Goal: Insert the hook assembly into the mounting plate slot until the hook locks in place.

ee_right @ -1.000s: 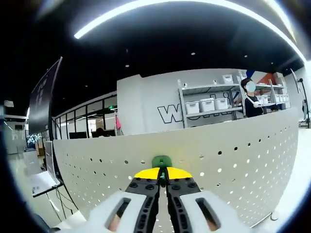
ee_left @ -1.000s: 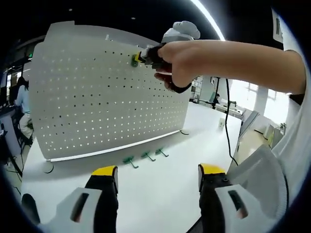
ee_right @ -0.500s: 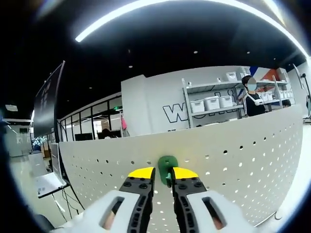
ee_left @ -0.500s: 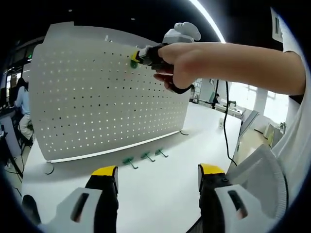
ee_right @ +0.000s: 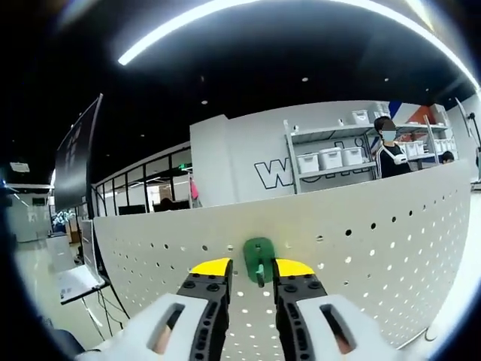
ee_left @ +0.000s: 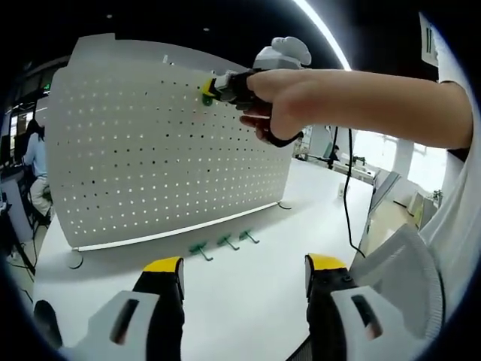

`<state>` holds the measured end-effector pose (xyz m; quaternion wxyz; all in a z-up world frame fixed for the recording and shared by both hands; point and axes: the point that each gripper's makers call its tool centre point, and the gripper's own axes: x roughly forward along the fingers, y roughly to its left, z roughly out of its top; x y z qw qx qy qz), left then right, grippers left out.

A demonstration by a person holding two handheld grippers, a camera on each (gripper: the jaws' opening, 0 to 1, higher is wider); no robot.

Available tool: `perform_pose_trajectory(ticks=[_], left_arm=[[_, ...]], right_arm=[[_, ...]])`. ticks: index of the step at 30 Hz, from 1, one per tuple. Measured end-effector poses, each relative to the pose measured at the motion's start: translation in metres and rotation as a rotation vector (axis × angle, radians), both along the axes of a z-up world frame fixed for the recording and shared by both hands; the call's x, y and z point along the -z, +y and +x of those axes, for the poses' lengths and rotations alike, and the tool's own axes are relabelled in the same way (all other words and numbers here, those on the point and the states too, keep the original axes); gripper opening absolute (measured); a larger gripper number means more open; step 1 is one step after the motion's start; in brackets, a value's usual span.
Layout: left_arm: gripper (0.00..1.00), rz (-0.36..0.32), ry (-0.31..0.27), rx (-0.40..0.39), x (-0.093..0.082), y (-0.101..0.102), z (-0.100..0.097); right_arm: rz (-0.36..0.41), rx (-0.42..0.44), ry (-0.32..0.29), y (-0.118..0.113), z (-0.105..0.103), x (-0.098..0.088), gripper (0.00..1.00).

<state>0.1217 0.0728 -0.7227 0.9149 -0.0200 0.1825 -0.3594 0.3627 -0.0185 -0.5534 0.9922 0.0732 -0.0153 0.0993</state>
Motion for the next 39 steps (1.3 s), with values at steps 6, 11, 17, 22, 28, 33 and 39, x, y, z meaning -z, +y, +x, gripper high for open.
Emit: perform_pose_trajectory(ticks=[6,11,17,22,28,33,39], left_arm=[[0.67,-0.002,0.001,-0.003,-0.0001,0.0011,-0.0003],[0.66,-0.003,0.003,-0.003,0.0006,0.0008,-0.0007],[0.66,-0.006,0.004,-0.004,0.0006,0.0006,0.0001],[0.65,-0.007,0.007,-0.008,0.0014,0.0022,-0.0006],[0.65,-0.007,0.01,-0.003,0.0015,0.0004,-0.0007],[0.65,-0.008,0.009,-0.004,0.0013,0.0006,-0.0009],[0.64,-0.005,0.017,-0.005,0.0034,0.0013,-0.002]], right_arm=[[-0.017,0.008,0.008,-0.0018,0.002,0.0019,0.15],[-0.024,0.024,0.022,-0.0078,0.0029,0.0027,0.06],[-0.053,0.008,0.035,-0.0043,0.0051,0.0051,0.01],[-0.072,0.004,0.049,-0.004,0.0047,0.0045,0.0],[-0.089,-0.011,0.046,-0.0033,0.0025,0.0028,0.0],[-0.093,-0.013,0.051,-0.0038,0.0018,0.0019,0.0],[-0.081,-0.017,0.055,-0.0046,0.0011,0.0009,0.0]])
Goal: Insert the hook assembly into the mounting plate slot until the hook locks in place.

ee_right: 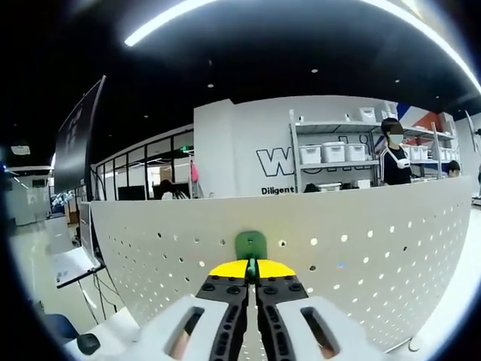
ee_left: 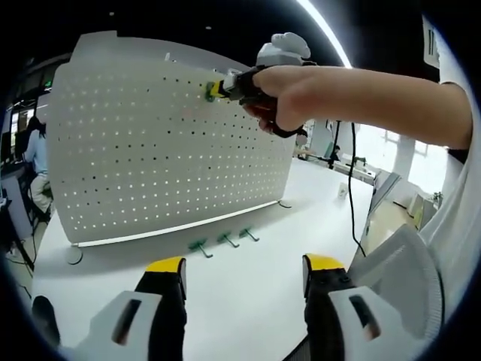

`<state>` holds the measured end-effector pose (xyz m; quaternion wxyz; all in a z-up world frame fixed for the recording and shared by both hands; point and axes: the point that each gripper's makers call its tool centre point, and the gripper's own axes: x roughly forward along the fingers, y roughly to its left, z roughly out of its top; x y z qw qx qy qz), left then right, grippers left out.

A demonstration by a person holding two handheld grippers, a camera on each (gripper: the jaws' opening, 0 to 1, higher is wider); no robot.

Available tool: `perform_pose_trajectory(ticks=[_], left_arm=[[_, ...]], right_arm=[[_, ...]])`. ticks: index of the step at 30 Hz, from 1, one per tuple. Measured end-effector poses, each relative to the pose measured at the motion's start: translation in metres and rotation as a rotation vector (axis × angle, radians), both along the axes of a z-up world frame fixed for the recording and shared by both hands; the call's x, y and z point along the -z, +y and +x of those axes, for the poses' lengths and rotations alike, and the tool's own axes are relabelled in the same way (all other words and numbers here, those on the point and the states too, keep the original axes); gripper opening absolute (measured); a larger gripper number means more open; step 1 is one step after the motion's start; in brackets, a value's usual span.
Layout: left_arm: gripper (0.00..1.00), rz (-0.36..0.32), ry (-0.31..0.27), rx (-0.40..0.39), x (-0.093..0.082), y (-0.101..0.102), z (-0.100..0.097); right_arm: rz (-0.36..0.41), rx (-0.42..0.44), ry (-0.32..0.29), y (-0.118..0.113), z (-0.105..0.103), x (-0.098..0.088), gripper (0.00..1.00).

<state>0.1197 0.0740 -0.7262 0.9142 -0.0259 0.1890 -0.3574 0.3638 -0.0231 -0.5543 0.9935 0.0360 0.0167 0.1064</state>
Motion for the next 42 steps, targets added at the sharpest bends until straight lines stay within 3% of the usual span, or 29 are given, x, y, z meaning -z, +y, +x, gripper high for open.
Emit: perform_pose_trajectory(ticks=[12,20,24,27,31,33,42], left_arm=[[0.63,0.001,0.001,0.0,0.0001,0.0007,-0.0001],[0.63,0.002,0.002,0.009,0.0006,-0.0028,-0.0002],[0.63,0.003,0.003,0.009,0.0008,-0.0026,-0.0011],[0.62,0.001,0.004,0.005,0.0009,-0.0014,-0.0021],[0.62,0.001,0.008,0.002,0.0023,-0.0002,-0.0022],[0.62,-0.002,0.007,-0.001,0.0019,-0.0002,-0.0015],[0.62,-0.001,0.008,-0.001,0.0014,-0.0005,-0.0016]], right_arm=[[0.001,0.021,0.006,0.0014,0.0051,0.0029,0.0],[-0.037,0.02,0.02,0.0019,0.0028,0.0036,0.01],[-0.011,0.012,0.005,0.0017,-0.0004,0.0046,0.02],[0.005,0.0,0.025,0.0034,-0.0004,0.0074,0.08],[-0.032,-0.001,0.014,0.0057,0.0003,0.0068,0.04],[0.001,0.0,0.02,0.0062,0.0009,0.0076,0.04],[0.005,-0.004,0.02,0.0065,0.0014,0.0085,0.06]])
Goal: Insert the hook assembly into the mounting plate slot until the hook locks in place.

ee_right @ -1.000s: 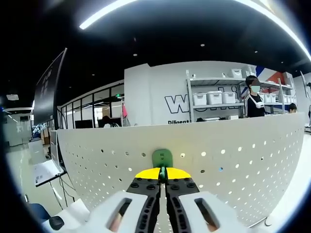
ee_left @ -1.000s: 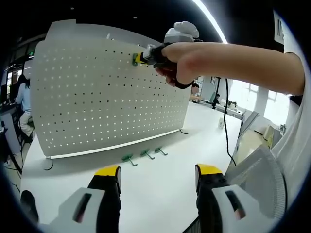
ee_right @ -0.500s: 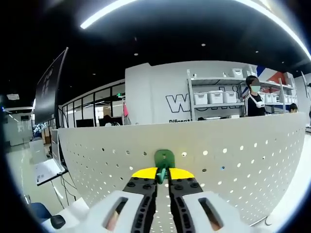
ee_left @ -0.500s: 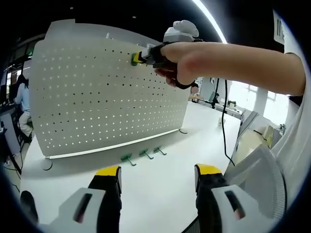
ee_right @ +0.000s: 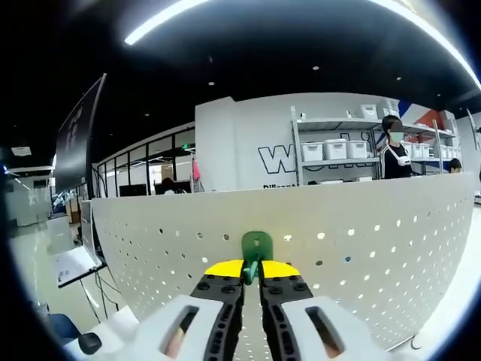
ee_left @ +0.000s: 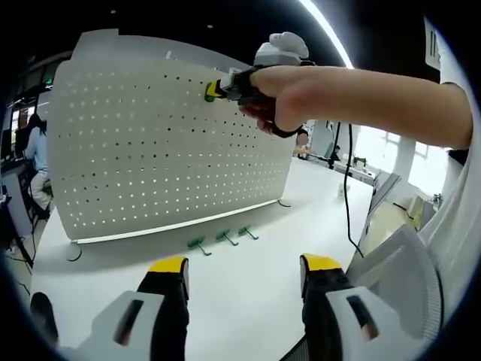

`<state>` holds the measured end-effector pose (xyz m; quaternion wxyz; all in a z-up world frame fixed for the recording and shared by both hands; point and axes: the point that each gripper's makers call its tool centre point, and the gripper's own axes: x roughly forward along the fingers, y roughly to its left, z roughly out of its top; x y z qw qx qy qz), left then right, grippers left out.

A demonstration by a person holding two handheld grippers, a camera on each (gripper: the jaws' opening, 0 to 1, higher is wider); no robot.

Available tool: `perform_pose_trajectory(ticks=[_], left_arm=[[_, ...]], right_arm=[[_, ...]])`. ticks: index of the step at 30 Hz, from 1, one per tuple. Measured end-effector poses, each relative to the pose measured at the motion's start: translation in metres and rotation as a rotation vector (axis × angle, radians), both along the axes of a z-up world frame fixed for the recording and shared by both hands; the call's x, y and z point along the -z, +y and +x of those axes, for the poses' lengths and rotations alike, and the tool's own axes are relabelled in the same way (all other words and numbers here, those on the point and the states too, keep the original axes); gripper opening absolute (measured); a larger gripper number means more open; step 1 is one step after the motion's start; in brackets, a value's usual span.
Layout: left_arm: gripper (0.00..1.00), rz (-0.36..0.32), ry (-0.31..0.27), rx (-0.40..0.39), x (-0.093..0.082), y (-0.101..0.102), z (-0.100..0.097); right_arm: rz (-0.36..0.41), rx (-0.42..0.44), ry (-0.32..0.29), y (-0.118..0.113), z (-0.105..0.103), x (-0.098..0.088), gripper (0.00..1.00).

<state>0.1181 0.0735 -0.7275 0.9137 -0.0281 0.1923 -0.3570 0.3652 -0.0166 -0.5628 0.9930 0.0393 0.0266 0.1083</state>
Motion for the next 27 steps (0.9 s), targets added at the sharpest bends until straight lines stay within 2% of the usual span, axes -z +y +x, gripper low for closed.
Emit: perform_pose_trajectory(ticks=[5,11,27], left_arm=[[0.62,0.002,0.001,0.003,0.001,-0.001,0.0],[0.63,0.004,0.0,0.004,0.001,-0.002,0.0],[0.64,0.012,0.0,0.008,0.001,-0.002,0.0]], right_arm=[[0.03,-0.007,0.007,0.0,-0.001,0.002,0.13],[0.057,-0.035,0.021,0.0,-0.004,0.005,0.27],[0.054,-0.21,-0.05,-0.005,-0.015,0.001,0.49]])
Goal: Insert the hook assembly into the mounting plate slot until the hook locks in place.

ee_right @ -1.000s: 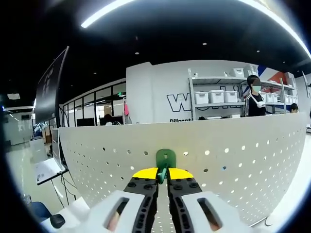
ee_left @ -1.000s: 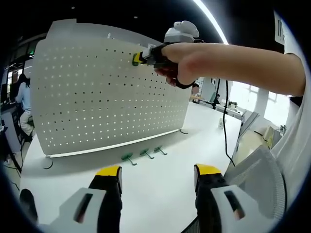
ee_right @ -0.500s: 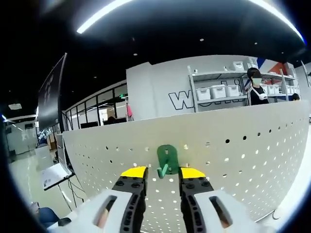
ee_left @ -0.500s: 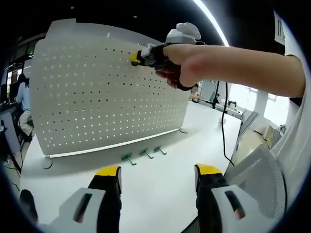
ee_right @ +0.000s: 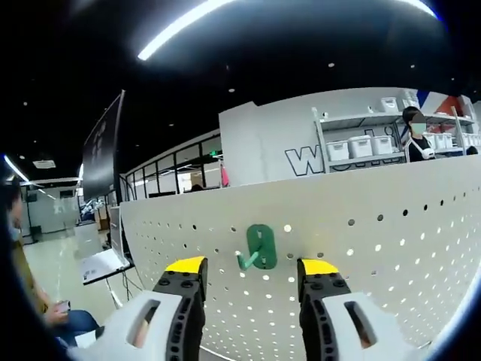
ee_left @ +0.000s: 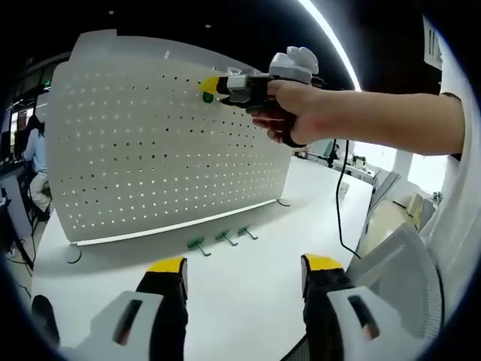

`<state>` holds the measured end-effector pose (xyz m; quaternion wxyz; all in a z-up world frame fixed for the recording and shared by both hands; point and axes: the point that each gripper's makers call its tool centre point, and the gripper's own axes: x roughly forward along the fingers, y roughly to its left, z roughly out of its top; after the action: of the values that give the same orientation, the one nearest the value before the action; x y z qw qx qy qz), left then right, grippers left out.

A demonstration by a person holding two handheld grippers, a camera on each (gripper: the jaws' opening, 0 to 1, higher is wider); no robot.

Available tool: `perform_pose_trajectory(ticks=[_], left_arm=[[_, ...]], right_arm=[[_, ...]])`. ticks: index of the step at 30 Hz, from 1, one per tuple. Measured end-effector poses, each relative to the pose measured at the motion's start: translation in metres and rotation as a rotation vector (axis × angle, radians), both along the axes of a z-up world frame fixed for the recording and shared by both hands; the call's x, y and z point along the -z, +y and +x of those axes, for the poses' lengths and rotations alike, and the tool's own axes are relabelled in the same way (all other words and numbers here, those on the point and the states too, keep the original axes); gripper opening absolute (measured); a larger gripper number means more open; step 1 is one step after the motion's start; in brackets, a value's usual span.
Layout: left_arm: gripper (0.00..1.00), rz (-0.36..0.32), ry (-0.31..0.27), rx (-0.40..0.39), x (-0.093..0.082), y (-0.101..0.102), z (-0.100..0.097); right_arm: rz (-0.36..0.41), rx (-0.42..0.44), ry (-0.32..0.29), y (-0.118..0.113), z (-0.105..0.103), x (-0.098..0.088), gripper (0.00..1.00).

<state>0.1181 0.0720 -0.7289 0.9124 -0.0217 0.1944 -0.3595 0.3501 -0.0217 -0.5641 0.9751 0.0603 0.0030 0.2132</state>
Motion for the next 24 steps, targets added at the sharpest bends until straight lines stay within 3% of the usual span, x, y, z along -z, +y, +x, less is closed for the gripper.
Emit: perform_pose_trajectory(ticks=[10,19,24], left_arm=[[0.64,-0.001,-0.005,-0.002,-0.001,0.0,0.002],[0.64,-0.001,-0.006,-0.011,-0.002,0.005,0.002],[0.65,-0.001,-0.008,-0.013,-0.002,0.005,0.003]], right_arm=[[-0.006,-0.018,-0.024,-0.007,-0.002,-0.002,0.5],[-0.042,-0.162,-0.079,-0.006,-0.028,0.001,0.53],[-0.054,-0.193,-0.115,-0.009,-0.042,0.001,0.55]])
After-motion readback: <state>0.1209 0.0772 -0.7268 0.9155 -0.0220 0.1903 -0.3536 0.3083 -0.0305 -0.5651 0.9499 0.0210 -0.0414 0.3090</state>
